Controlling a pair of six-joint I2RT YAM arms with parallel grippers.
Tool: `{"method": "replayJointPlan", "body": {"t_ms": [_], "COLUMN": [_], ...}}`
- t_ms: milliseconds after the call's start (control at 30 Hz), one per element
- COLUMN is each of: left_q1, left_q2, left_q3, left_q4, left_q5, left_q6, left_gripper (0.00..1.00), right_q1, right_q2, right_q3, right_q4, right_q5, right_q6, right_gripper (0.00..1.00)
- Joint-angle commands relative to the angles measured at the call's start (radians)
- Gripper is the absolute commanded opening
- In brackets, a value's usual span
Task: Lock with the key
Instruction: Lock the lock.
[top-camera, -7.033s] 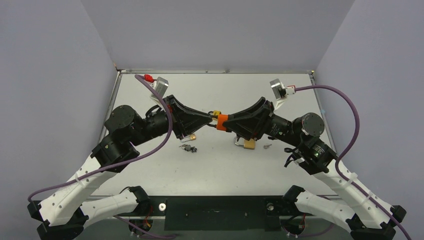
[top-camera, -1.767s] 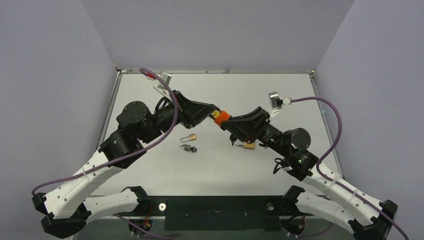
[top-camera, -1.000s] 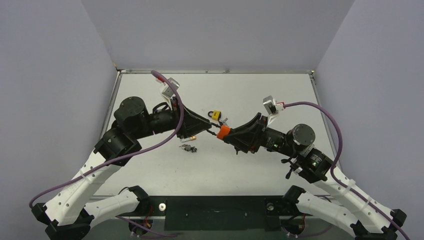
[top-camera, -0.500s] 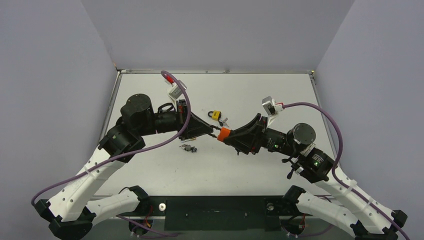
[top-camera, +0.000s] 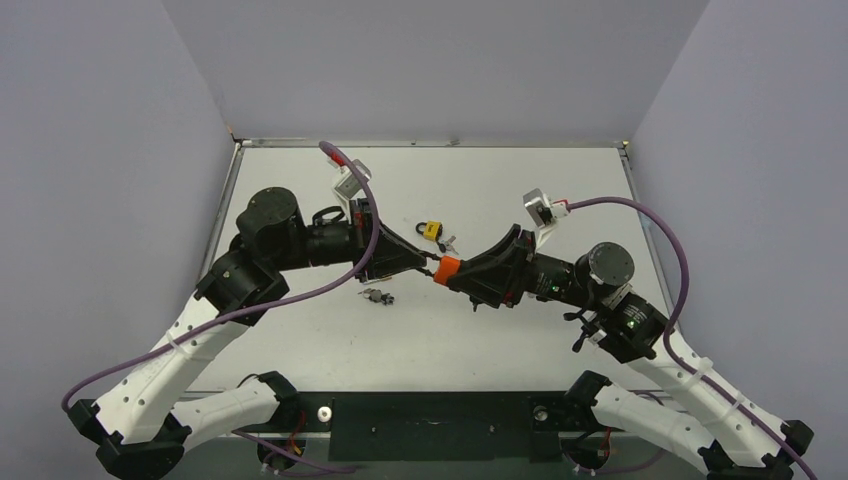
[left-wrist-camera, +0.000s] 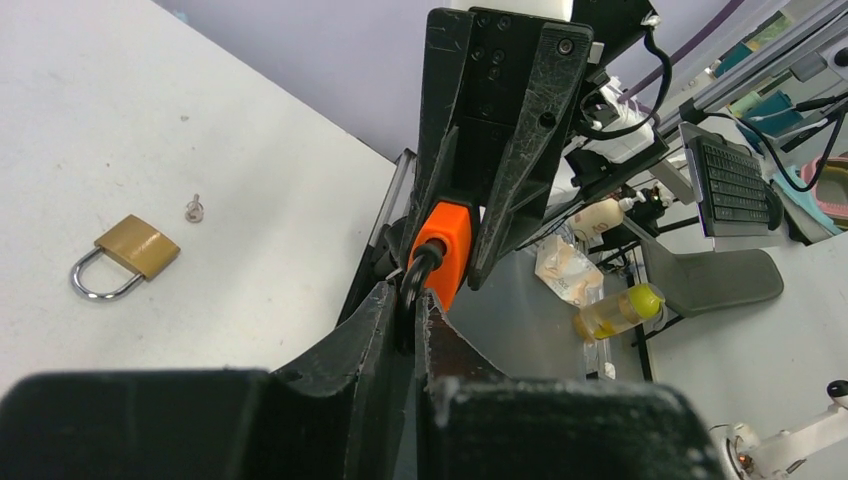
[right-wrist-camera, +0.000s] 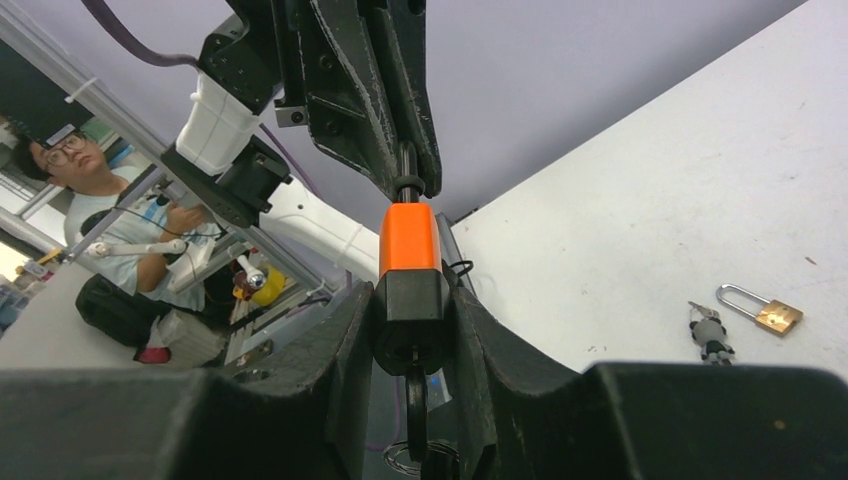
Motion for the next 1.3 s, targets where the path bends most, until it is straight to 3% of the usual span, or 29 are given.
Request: {"method": "replayJointPlan", "body": {"t_ms": [0, 1267], "left_q1": [-0.035, -0.154], "left_q2": [0.007, 0.050], "left_q3": [0.014, 0.006], "left_q4": [0.059, 0.048], "left_q5": [0.020, -0.060], "left_q6": [0.019, 0.053], "left_gripper": [0.00, 0.00], "right_q1": [0.000, 0.000], "right_q2": [0.026, 0.094], "right_q3": [0.058, 0.085], "right_q4": [0.235, 0.287], "right_q5": [-0.034, -0.014], "right_q6": [0.070, 0.098], "right_gripper": [0.00, 0.00]}}
